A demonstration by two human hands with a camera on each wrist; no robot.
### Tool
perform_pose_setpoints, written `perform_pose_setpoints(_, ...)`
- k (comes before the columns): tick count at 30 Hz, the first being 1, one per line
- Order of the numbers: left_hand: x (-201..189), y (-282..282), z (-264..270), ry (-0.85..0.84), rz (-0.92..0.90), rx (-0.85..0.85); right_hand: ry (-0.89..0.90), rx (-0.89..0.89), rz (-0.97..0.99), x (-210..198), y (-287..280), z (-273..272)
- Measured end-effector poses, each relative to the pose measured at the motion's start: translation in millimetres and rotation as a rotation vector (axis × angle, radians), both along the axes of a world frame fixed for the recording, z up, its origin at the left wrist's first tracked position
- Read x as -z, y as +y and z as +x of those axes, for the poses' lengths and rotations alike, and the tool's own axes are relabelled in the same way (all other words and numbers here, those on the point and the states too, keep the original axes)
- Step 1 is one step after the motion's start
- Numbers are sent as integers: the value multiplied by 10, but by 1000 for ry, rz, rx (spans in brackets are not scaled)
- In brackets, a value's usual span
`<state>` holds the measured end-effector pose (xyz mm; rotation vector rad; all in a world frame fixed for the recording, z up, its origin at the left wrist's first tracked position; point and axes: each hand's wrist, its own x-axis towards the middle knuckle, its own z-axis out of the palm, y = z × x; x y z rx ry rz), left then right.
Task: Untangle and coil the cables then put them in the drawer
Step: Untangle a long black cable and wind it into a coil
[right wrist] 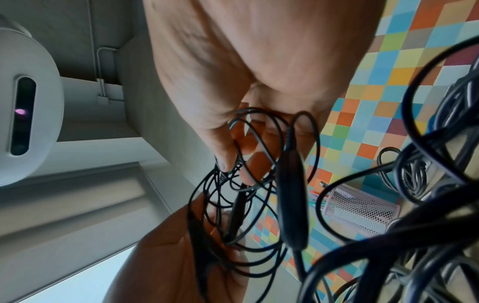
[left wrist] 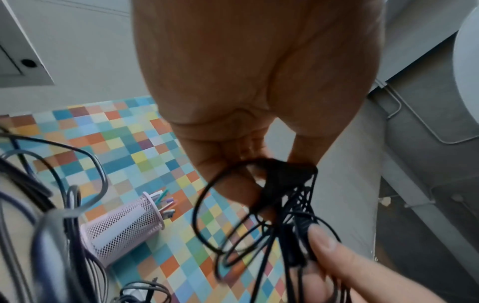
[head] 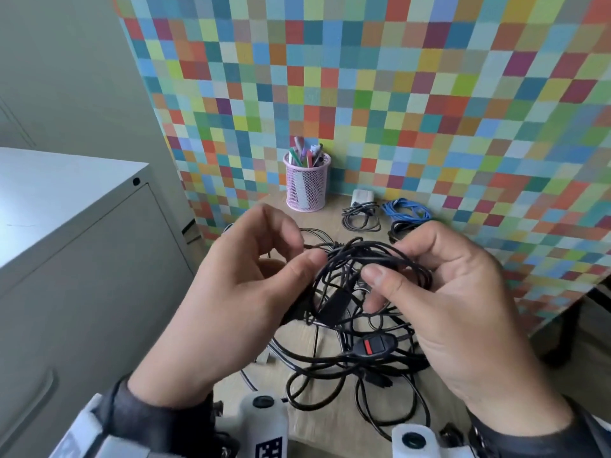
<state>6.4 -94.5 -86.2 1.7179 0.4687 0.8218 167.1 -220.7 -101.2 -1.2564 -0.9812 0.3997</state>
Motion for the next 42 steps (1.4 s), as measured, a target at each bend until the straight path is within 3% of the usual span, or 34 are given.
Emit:
perform_pose_setpoints(4, -28, -2, 31, 106, -15, 34, 6, 49, -10, 70, 23, 18)
perform_pose_setpoints(8, -40, -20, 19, 217, 130, 17, -29, -25, -36, 107, 24, 41)
perform_pose_setpoints(11, -27, -22, 48, 143, 146, -20, 58, -164, -64, 113, 10, 41)
perform_pose_setpoints(17, 30, -33, 106, -27, 152, -232, 248, -140, 39, 135, 53, 33)
perform_pose_setpoints(19, 34, 26, 92, -137, 86, -312, 256, -120, 58, 124, 51, 57)
perform_pose_setpoints(22, 11, 112, 39, -261, -59, -340, 133, -43, 15, 113, 39, 105)
perform_pose_setpoints(26, -38, 124, -5, -193, -143, -246, 108, 19, -70, 112, 41, 95)
perform_pose_setpoints(30, 20, 74, -7, -111, -66, -167, 298, -40, 3, 76, 40, 61)
perform_pose_setpoints(35, 123, -37, 60, -35, 61, -202, 503, -157, 42, -32, -19, -7)
perform_pose_setpoints(37, 153, -58, 59, 13, 108, -168, 525, -162, 51, -36, -37, -16)
perform_pose_setpoints(42, 104, -123, -27, -55, -10, 69, 433, -83, 61, 19, -30, -31)
